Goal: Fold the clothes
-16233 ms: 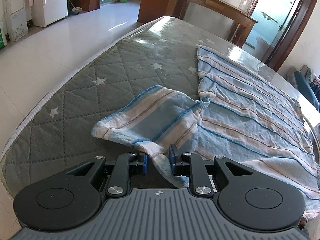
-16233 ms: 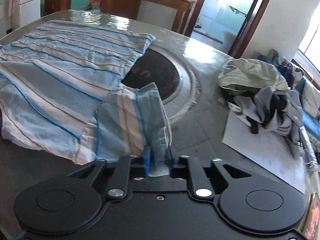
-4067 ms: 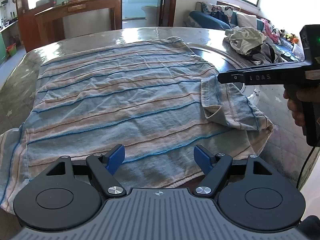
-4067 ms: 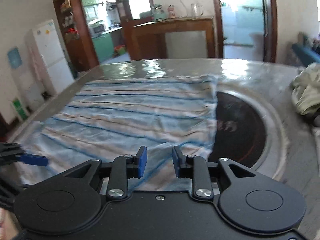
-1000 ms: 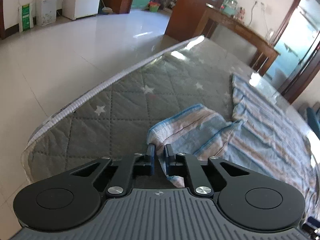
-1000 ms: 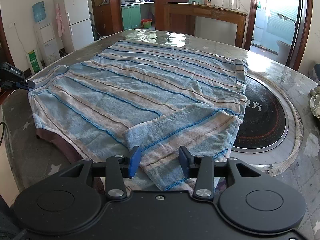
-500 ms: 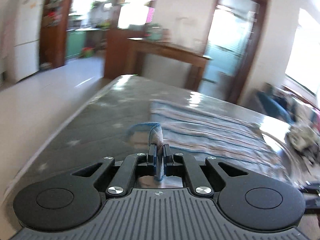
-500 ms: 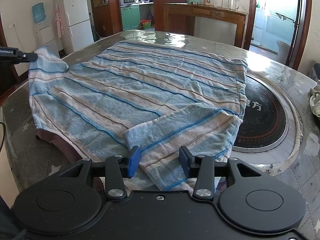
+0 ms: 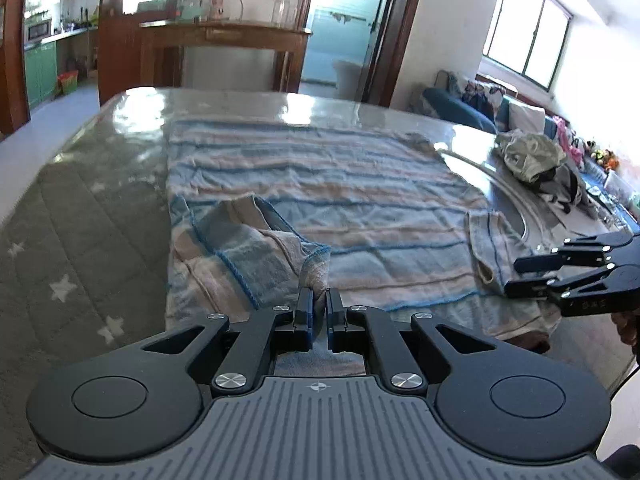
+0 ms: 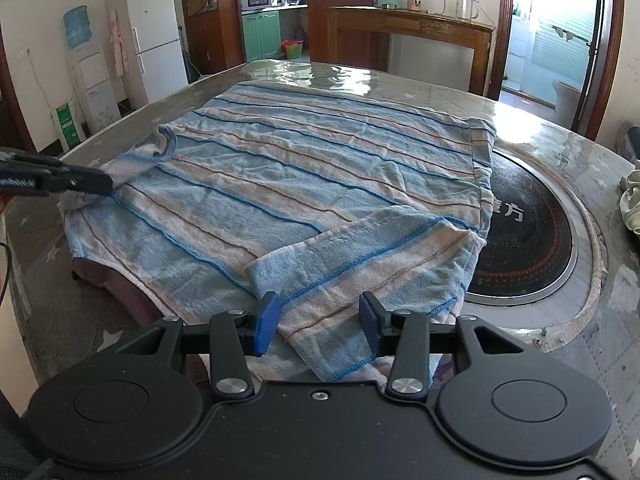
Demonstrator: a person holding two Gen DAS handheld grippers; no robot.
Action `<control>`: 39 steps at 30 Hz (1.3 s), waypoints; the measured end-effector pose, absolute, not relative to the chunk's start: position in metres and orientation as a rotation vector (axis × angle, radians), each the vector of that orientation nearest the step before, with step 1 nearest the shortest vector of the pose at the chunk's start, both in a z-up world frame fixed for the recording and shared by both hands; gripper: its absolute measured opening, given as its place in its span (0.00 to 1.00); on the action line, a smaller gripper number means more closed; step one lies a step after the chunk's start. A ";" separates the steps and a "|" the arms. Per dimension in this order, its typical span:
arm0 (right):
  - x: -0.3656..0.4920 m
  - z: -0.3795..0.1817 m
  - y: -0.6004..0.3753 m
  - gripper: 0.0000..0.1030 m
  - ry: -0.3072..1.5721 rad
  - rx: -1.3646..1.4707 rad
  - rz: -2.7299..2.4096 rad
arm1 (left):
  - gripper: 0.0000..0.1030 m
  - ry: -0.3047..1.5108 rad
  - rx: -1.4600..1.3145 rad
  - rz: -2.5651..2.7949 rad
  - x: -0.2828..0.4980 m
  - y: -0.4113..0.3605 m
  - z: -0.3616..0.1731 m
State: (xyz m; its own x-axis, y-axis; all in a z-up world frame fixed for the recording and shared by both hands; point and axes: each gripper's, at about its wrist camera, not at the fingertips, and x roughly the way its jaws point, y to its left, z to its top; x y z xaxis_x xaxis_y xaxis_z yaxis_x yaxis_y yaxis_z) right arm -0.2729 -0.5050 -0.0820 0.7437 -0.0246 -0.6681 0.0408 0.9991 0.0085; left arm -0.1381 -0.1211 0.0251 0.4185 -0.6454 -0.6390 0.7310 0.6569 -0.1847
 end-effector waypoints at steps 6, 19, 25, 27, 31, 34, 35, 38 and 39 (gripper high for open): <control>-0.273 -0.082 -0.504 0.50 0.732 0.026 -0.032 | 0.11 0.779 0.162 -0.902 -0.139 -0.124 0.022; -0.272 -0.083 -0.503 0.54 0.735 0.022 -0.027 | 0.19 0.693 0.135 -0.813 -0.106 -0.112 0.055; -0.270 -0.083 -0.500 0.55 0.740 0.015 -0.030 | 0.19 0.729 0.121 -0.690 -0.060 -0.116 0.046; -0.270 -0.082 -0.500 0.56 0.740 0.015 -0.032 | 0.19 0.749 0.122 -0.683 -0.051 -0.119 0.042; -0.269 -0.082 -0.499 0.56 0.741 0.012 -0.032 | 0.19 0.781 0.154 -0.690 -0.042 -0.132 0.028; -0.268 -0.082 -0.499 0.56 0.743 0.010 -0.031 | 0.20 0.771 0.171 -0.688 -0.045 -0.138 0.024; -0.267 -0.082 -0.499 0.56 0.744 0.009 -0.030 | 0.20 0.765 0.182 -0.685 -0.046 -0.140 0.024; -0.267 -0.082 -0.499 0.57 0.744 0.007 -0.030 | 0.24 0.756 0.193 -0.703 -0.052 -0.141 0.026; -0.268 -0.082 -0.499 0.57 0.744 0.008 -0.030 | 0.26 0.751 0.197 -0.711 -0.055 -0.141 0.027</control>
State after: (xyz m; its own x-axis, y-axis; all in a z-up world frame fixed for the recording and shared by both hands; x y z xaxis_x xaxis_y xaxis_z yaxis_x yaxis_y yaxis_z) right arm -0.2676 -0.4988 -0.0825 0.7356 -0.0248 -0.6770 0.0302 0.9995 -0.0038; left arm -0.0546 -0.1412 0.0267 0.5128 -0.5191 -0.6838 0.6540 0.7522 -0.0807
